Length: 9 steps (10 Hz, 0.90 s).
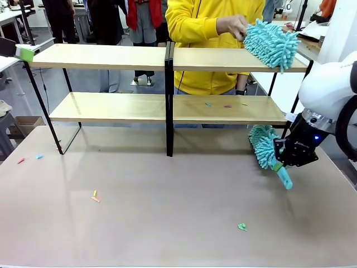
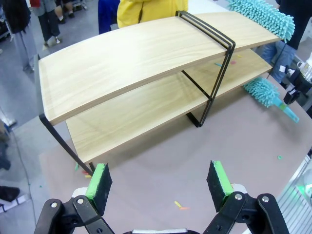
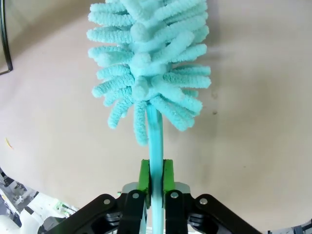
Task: Clean the shelves.
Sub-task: Clean another randomly selected level of the Shelf with the Duster.
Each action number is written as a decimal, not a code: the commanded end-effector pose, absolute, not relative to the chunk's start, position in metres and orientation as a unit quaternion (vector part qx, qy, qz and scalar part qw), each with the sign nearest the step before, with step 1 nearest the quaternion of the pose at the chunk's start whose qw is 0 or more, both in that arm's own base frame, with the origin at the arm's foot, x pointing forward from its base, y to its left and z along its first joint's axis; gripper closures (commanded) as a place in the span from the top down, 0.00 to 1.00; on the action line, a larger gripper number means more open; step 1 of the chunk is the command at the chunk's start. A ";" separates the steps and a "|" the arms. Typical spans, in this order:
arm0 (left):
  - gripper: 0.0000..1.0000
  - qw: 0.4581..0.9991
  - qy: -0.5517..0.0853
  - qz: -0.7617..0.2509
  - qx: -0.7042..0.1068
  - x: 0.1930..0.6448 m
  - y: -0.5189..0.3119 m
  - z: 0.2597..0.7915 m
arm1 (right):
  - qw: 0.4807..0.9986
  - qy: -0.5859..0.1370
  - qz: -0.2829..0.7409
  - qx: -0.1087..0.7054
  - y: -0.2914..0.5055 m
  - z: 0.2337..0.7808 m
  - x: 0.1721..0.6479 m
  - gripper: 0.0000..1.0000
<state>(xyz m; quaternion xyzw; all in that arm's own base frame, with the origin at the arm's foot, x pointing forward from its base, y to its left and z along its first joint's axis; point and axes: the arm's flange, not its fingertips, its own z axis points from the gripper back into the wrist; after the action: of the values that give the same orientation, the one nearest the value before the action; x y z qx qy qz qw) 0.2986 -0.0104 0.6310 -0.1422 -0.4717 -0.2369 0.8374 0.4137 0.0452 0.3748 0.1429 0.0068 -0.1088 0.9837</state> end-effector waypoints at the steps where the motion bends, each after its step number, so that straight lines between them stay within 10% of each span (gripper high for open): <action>1: 1.00 0.837 -0.472 -0.237 -0.142 0.298 -0.010 0.631 | 0.982 0.017 -0.110 0.153 0.050 0.380 0.405 0.12; 9: 1.00 0.837 -0.472 -0.237 -0.142 0.298 -0.010 0.631 | 0.952 0.153 -0.201 0.174 0.032 0.406 0.319 0.12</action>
<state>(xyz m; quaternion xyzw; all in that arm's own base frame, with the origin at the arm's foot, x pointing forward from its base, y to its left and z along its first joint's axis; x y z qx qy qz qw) 0.2986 -0.0104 0.6310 -0.1422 -0.4716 -0.2370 0.8374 0.3452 0.0364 0.3984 0.1665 0.1373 -0.1608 0.9631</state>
